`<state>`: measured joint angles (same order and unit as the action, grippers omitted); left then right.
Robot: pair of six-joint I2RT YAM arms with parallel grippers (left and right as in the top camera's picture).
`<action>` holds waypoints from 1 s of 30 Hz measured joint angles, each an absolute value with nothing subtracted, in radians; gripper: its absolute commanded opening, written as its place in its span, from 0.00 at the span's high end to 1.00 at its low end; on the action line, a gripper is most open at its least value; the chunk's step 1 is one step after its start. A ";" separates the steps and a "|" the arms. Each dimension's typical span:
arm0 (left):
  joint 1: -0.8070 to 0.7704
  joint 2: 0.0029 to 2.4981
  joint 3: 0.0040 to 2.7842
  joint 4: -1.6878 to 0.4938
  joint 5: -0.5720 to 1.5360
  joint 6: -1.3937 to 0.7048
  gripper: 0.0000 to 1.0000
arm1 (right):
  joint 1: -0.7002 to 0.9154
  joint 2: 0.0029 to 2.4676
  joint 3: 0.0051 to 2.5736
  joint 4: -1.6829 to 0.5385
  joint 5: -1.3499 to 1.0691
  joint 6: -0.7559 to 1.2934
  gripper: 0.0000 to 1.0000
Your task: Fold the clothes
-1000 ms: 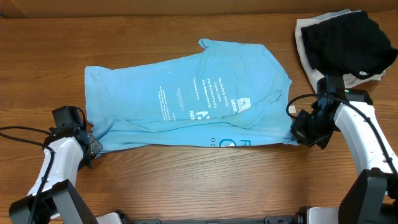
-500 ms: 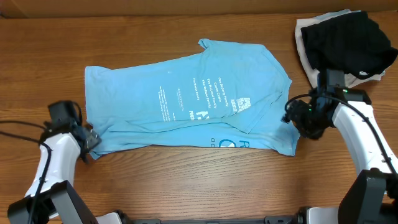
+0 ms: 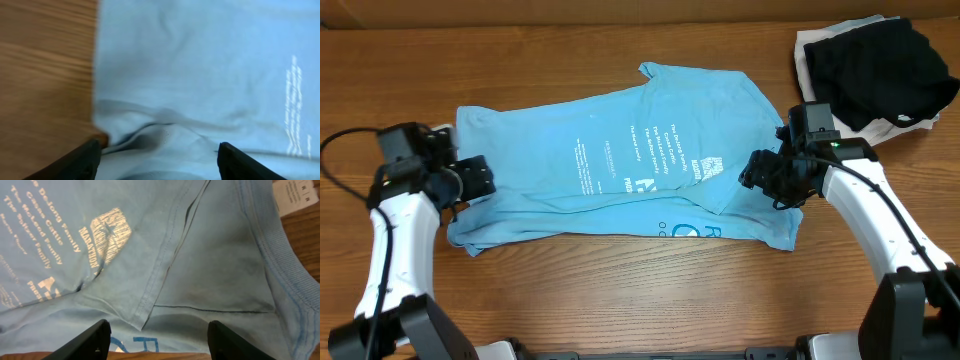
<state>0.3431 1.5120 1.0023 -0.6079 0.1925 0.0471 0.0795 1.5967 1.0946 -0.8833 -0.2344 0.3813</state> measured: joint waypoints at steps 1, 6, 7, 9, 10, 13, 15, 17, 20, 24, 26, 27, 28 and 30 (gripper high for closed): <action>0.326 1.528 1.002 -0.605 0.200 0.064 0.27 | 0.080 1.606 1.095 -0.883 -0.234 0.383 0.35; 0.252 1.616 1.002 -0.595 0.202 0.117 0.29 | 0.092 1.673 1.095 -0.881 -0.233 0.390 0.36; 0.240 1.633 1.002 -0.590 0.192 0.122 0.28 | 0.099 1.685 1.095 -0.875 -0.234 0.392 0.36; 0.222 1.654 1.003 -0.581 0.178 0.132 0.28 | 0.117 1.706 1.095 -0.862 -0.236 0.393 0.37; 0.216 1.663 1.002 -0.577 0.168 0.135 0.29 | 0.129 1.716 1.095 -0.852 -0.237 0.397 0.38; 0.216 1.675 1.002 -0.568 0.151 0.139 0.31 | 0.165 1.734 1.095 -0.830 -0.238 0.414 0.41; 0.216 1.678 1.002 -0.567 0.144 0.139 0.32 | 0.187 1.743 1.095 -0.825 -0.239 0.424 0.42; 0.216 1.680 1.002 -0.564 0.138 0.139 0.32 | 0.206 1.756 1.095 -0.820 -0.237 0.434 0.46; 0.216 1.680 1.002 -0.560 0.137 0.139 0.33 | 0.229 1.789 1.096 -0.814 -0.237 0.449 0.50; 0.216 1.681 1.002 -0.560 0.134 0.139 0.35 | 0.258 1.811 1.096 -0.789 -0.236 0.465 0.62; 0.216 1.681 1.002 -0.559 0.133 0.139 0.36 | 0.273 1.811 1.097 -0.773 -0.237 0.471 0.71; 0.216 1.681 1.002 -0.557 0.132 0.139 0.36 | 0.278 1.811 1.097 -0.770 -0.237 0.478 0.75; 0.216 1.681 1.002 -0.556 0.130 0.139 0.37 | 0.284 1.811 1.097 -0.767 -0.236 0.482 0.80; 0.216 1.681 1.002 -0.553 0.130 0.139 0.37 | 0.289 1.811 1.098 -0.760 -0.235 0.486 0.83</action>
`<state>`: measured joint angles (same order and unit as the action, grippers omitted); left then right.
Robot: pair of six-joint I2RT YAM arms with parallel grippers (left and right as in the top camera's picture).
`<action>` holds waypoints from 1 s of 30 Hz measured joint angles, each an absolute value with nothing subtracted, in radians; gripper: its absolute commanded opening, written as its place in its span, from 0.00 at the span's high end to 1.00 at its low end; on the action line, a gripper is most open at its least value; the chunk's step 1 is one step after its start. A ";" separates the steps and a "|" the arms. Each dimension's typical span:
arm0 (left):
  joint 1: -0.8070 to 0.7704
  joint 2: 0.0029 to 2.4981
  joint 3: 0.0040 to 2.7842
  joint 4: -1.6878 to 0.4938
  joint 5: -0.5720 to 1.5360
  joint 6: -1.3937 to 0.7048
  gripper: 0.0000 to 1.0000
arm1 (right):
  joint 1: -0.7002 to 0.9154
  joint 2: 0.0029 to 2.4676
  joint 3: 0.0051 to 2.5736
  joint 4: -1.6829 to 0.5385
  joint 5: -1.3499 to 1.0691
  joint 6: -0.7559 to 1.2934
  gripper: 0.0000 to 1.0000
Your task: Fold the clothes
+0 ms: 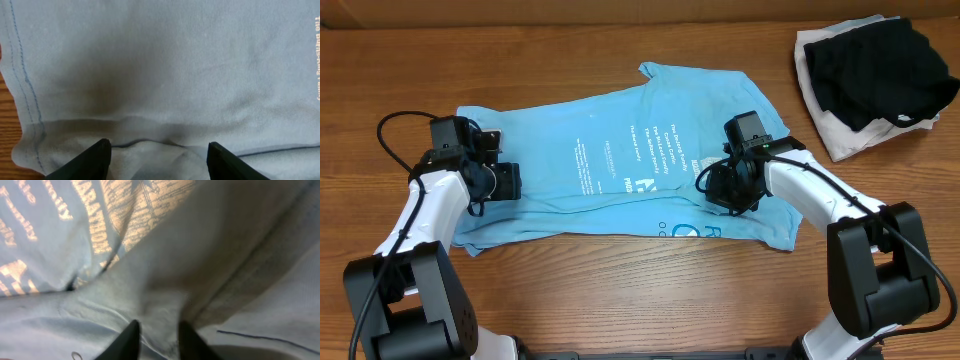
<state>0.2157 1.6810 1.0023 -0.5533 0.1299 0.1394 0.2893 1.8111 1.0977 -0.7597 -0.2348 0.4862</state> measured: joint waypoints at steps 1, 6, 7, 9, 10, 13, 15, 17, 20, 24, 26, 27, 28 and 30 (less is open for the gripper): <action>0.216 1.681 1.003 -0.553 0.130 0.139 0.38 | 0.290 1.811 1.098 -0.759 -0.233 0.492 0.84; 0.216 1.683 1.002 -0.553 0.130 0.139 0.38 | 0.289 1.811 1.098 -0.780 -0.212 0.504 0.84; 0.216 1.683 1.002 -0.553 0.130 0.139 0.38 | 0.289 1.811 1.098 -0.790 -0.204 0.506 0.83; 0.216 1.683 1.003 -0.552 0.130 0.139 0.38 | 0.287 1.811 1.098 -0.805 -0.191 0.512 0.75; 0.216 1.683 1.002 -0.553 0.130 0.139 0.38 | 0.285 1.811 1.098 -0.812 -0.186 0.514 0.72; 0.216 1.684 1.002 -0.553 0.130 0.139 0.38 | 0.278 1.811 1.098 -0.817 -0.171 0.521 0.69; 0.216 1.683 1.002 -0.553 0.130 0.139 0.38 | 0.275 1.811 1.098 -0.815 -0.166 0.523 0.69; 0.216 1.683 1.003 -0.553 0.130 0.139 0.38 | 0.275 1.811 1.098 -0.815 -0.160 0.524 0.69; 0.216 1.683 1.003 -0.553 0.130 0.139 0.38 | 0.276 1.811 1.098 -0.815 -0.152 0.524 0.70; 0.216 1.684 1.002 -0.553 0.130 0.139 0.38 | 0.276 1.811 1.097 -0.815 -0.149 0.527 0.70; 0.216 1.684 1.002 -0.553 0.130 0.139 0.38 | 0.276 1.811 1.091 -0.812 -0.149 0.533 0.71; 0.216 1.684 1.002 -0.553 0.130 0.139 0.38 | 0.276 1.811 1.084 -0.810 -0.149 0.535 0.71; 0.216 1.684 1.002 -0.553 0.130 0.139 0.38 | 0.276 1.811 1.077 -0.809 -0.149 0.539 0.71; 0.216 1.684 1.003 -0.553 0.130 0.139 0.38 | 0.276 1.811 1.069 -0.808 -0.149 0.541 0.74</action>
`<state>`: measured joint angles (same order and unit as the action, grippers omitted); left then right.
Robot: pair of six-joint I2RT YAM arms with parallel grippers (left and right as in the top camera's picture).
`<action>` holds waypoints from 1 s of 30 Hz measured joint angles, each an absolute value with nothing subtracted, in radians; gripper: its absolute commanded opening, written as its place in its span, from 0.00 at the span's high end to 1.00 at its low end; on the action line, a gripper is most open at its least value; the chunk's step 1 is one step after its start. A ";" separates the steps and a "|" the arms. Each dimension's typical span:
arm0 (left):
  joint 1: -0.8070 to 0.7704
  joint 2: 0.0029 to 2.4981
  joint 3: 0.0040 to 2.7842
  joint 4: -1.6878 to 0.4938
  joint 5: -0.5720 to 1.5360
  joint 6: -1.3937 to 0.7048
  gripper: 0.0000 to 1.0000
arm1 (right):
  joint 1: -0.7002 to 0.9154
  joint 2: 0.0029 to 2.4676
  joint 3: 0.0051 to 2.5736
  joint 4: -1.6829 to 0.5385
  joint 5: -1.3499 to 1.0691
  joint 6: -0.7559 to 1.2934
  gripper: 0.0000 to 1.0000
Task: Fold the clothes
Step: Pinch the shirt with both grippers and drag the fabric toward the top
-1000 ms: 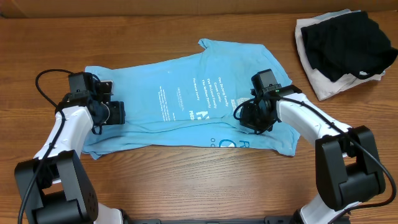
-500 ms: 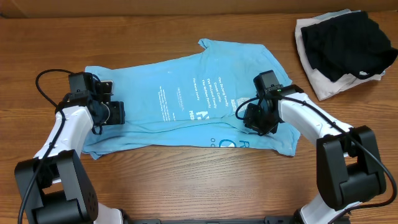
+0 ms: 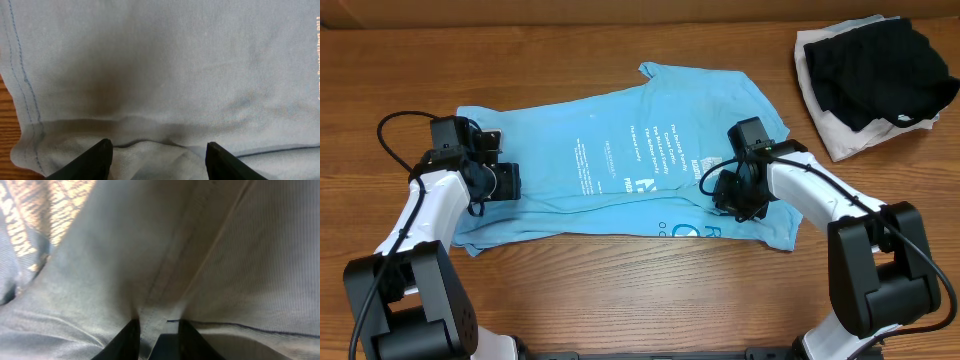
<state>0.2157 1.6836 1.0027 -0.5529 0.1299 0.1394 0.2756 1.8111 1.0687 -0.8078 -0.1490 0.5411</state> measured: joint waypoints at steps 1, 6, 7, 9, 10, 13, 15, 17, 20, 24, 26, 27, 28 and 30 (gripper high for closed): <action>0.216 1.684 1.002 -0.553 0.130 0.139 0.39 | 0.276 1.811 1.063 -0.803 -0.149 0.543 0.75; 0.216 1.684 1.002 -0.553 0.130 0.139 0.39 | 0.276 1.811 1.060 -0.756 -0.160 0.550 0.82; 0.216 1.684 1.003 -0.553 0.130 0.139 0.39 | 0.276 1.811 1.060 -0.746 -0.163 0.551 0.84; 0.216 1.684 1.002 -0.553 0.130 0.139 0.39 | 0.276 1.811 1.060 -0.740 -0.169 0.551 0.88; 0.216 1.684 1.003 -0.553 0.130 0.139 0.39 | 0.276 1.811 1.060 -0.738 -0.170 0.552 0.92; 0.216 1.684 1.002 -0.553 0.130 0.139 0.40 | 0.276 1.811 1.060 -0.736 -0.174 0.553 0.96; 0.216 1.684 1.002 -0.553 0.130 0.139 0.40 | 0.276 1.811 1.063 -0.738 -0.176 0.551 0.96; 0.216 1.684 1.002 -0.553 0.130 0.139 0.40 | 0.276 1.811 1.071 -0.738 -0.176 0.551 0.96; 0.216 1.684 1.002 -0.553 0.130 0.139 0.40 | 0.276 1.811 1.093 -0.739 -0.176 0.550 0.96; 0.216 1.684 1.002 -0.553 0.130 0.139 0.41 | 0.276 1.811 1.143 -0.734 -0.177 0.550 0.96; 0.216 1.684 1.002 -0.553 0.130 0.139 0.41 | 0.276 1.811 1.175 -0.724 -0.176 0.549 0.96; 0.216 1.684 1.003 -0.553 0.130 0.139 0.41 | 0.276 1.811 1.190 -0.713 -0.177 0.548 0.96; 0.216 1.684 1.002 -0.553 0.130 0.139 0.41 | 0.276 1.811 1.201 -0.694 -0.176 0.545 0.96; 0.216 1.684 1.002 -0.553 0.130 0.139 0.41 | 0.276 1.811 1.217 -0.647 -0.178 0.542 0.96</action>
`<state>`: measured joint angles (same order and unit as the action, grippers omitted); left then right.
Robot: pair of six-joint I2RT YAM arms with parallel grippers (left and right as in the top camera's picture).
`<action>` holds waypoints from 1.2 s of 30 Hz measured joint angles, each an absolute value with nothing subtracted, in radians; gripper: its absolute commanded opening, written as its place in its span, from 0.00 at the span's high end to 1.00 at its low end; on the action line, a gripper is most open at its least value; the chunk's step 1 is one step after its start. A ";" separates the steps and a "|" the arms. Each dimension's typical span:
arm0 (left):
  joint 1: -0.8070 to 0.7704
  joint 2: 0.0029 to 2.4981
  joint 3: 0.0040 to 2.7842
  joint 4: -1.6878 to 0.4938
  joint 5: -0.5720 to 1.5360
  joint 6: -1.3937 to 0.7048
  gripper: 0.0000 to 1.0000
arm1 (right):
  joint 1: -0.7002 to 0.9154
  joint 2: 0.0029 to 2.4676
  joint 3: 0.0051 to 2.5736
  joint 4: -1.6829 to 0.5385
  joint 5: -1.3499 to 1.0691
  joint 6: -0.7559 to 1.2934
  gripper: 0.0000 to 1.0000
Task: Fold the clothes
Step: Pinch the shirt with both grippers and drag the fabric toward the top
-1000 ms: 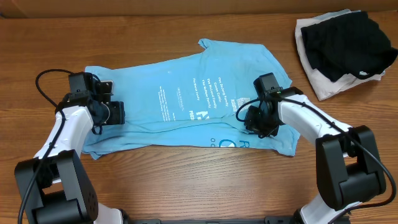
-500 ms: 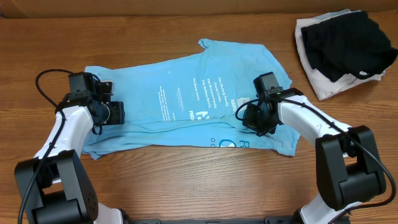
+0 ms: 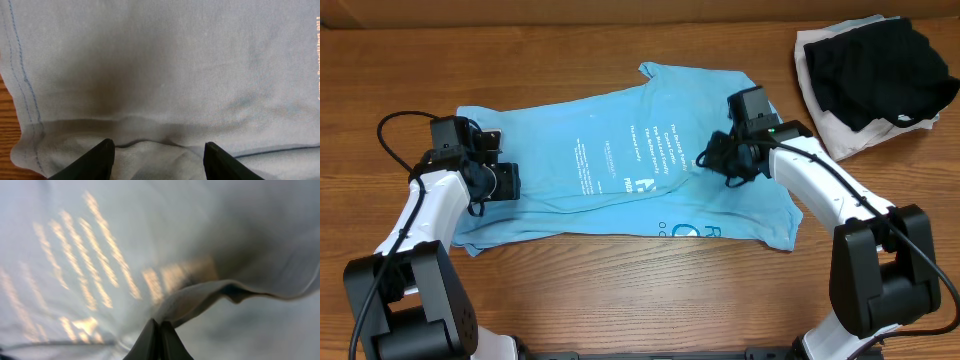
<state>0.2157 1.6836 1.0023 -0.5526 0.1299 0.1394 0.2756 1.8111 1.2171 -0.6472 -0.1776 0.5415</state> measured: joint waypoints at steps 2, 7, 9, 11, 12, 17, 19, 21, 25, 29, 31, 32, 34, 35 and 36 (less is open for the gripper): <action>0.216 1.684 1.002 -0.553 0.130 0.139 0.41 | 0.276 1.811 1.222 -0.601 -0.177 0.540 0.96; 0.216 1.684 1.002 -0.552 0.130 0.139 0.41 | 0.276 1.811 1.223 -0.494 -0.171 0.536 0.96; 0.216 1.684 1.002 -0.551 0.130 0.139 0.41 | 0.277 1.811 1.223 -0.450 -0.166 0.534 0.96; 0.216 1.684 1.003 -0.549 0.130 0.139 0.41 | 0.276 1.811 1.223 -0.406 -0.157 0.530 0.81; 0.216 1.684 1.002 -0.548 0.130 0.139 0.41 | 0.277 1.811 1.223 -0.398 -0.152 0.529 0.69; 0.216 1.684 1.002 -0.531 0.130 0.139 0.41 | 0.276 1.811 1.223 -0.379 -0.113 0.505 0.23; 0.216 1.684 1.003 -0.522 0.130 0.139 0.41 | 0.274 1.811 1.224 -0.396 -0.104 0.483 0.20; 0.216 1.684 1.006 -0.530 0.130 0.138 0.41 | 0.267 1.811 1.225 -0.436 -0.100 0.469 0.20; 0.216 1.686 1.054 -0.579 0.129 0.127 0.40 | 0.226 1.811 1.227 -0.535 -0.095 0.431 0.48; 0.215 1.686 1.115 -0.598 0.131 0.110 0.40 | 0.184 1.811 1.227 -0.608 -0.081 0.386 0.94; 0.209 1.686 1.132 -0.598 0.131 0.106 0.41 | 0.174 1.811 1.225 -0.617 -0.064 0.374 0.96; 0.205 1.686 1.135 -0.595 0.134 0.104 0.41 | 0.172 1.811 1.221 -0.616 -0.057 0.367 0.96; 0.195 1.686 1.138 -0.591 0.138 0.104 0.41 | 0.172 1.811 1.203 -0.602 -0.040 0.361 0.96; 0.188 1.686 1.139 -0.588 0.139 0.104 0.41 | 0.172 1.811 1.188 -0.594 -0.033 0.358 0.96; 0.181 1.686 1.139 -0.582 0.139 0.104 0.41 | 0.172 1.811 1.169 -0.587 -0.025 0.355 0.96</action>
